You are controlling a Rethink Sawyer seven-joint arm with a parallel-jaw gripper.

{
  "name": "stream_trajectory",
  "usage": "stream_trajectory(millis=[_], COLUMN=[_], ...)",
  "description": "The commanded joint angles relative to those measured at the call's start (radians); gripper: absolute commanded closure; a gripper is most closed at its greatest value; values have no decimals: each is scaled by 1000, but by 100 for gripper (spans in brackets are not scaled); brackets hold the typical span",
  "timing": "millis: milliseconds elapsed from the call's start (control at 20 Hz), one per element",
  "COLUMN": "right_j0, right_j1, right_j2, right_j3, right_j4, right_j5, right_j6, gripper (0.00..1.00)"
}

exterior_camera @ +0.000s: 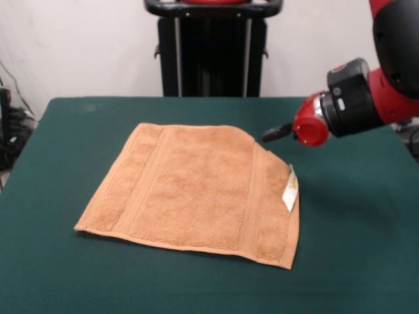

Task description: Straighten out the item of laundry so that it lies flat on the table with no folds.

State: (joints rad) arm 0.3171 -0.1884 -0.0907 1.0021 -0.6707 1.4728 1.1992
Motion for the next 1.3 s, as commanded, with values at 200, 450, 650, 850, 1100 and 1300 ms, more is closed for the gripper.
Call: stream_trajectory(millis=[200, 450, 650, 850, 1100, 1300], right_j0=[-32, -40, -41, -35, -33, -33], right_j1=[76, 26, -5, 5, -22, -32], right_j2=[-5, -25, -37, -44, -62, -74], right_j3=[54, 104, 134, 119, 147, 154], right_j4=[-33, -32, -31, -30, -27, -33], right_j5=[-41, -16, -7, 9, 13, 25], right_j6=[124, 99, 89, 82, 69, 45], gripper=[100, 100, 100, 100, 100, 100])
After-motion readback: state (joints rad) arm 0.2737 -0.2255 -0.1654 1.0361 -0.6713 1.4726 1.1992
